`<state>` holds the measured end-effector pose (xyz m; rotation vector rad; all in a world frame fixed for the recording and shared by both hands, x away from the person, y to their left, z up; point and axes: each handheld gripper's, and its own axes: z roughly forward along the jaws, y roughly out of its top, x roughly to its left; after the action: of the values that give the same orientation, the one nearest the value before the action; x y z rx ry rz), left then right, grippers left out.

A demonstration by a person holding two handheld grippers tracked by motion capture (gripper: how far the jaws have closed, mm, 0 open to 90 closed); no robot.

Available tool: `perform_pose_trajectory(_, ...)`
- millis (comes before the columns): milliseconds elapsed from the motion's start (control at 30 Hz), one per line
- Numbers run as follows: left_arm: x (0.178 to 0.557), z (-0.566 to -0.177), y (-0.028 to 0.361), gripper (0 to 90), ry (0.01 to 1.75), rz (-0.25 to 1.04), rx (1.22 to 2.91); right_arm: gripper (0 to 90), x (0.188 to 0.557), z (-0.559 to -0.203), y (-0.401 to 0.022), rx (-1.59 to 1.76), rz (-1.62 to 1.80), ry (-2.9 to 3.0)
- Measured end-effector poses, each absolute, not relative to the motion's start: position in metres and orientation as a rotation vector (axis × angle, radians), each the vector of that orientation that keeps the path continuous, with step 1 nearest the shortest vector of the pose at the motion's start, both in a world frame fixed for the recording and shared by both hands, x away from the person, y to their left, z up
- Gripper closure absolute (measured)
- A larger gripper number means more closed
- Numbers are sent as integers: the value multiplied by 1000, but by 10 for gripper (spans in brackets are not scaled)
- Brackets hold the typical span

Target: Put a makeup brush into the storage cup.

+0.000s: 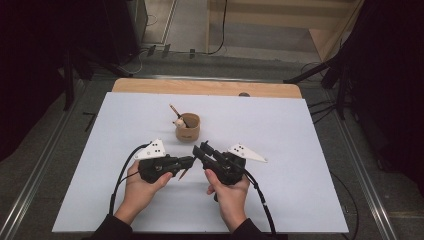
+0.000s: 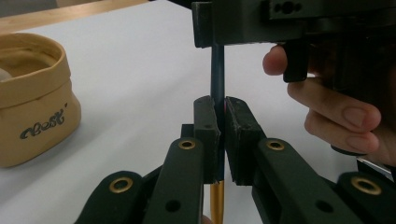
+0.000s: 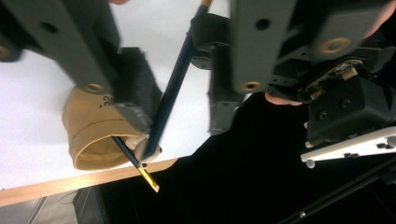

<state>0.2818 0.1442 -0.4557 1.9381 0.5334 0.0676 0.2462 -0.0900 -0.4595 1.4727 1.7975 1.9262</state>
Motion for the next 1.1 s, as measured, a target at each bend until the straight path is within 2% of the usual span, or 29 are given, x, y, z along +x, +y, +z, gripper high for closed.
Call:
perform_pose_trajectory(67, 282, -457, 143, 847, 521, 39, 1936, 861, 246, -461, -92, 1504, 1942, 1792)
perform_pose_trajectory(167, 282, -458, 143, 838, 517, 39, 1916, 867, 246, -461, -95, 1486, 1977, 1803)
perform_pose_trajectory(200, 282, -458, 143, 808, 527, 41, 1905, 867, 245, -461, -96, 1473, 1980, 1803)
perform_pose_trajectory(267, 282, -459, 142, 674, 539, 45, 1912, 867, 245, -458, -97, 1446, 1988, 1788)
perform_pose_trajectory(300, 281, -460, 141, 649, 539, 66, 1923, 867, 245, -457, -98, 1434, 1999, 1785)
perform_pose_trajectory(433, 278, -464, 134, 621, 524, 102, 1984, 866, 244, -451, -103, 1403, 1981, 1767)
perform_pose_trajectory(600, 273, -466, 125, 684, 505, 133, 2035, 866, 241, -442, -105, 1351, 1920, 1765)
perform_pose_trajectory(767, 273, -464, 124, 830, 508, 140, 2033, 865, 238, -438, -102, 1298, 1883, 1782)
perform_pose_trajectory(867, 273, -465, 124, 846, 499, 134, 2035, 861, 237, -437, -99, 1284, 1871, 1791)
perform_pose_trajectory(967, 274, -463, 127, 847, 525, 115, 2001, 790, 239, -440, -97, 1304, 1886, 1810)
perform_pose_trajectory(1100, 275, -461, 130, 848, 544, 129, 1974, 760, 238, -448, -88, 1304, 1858, 1858)
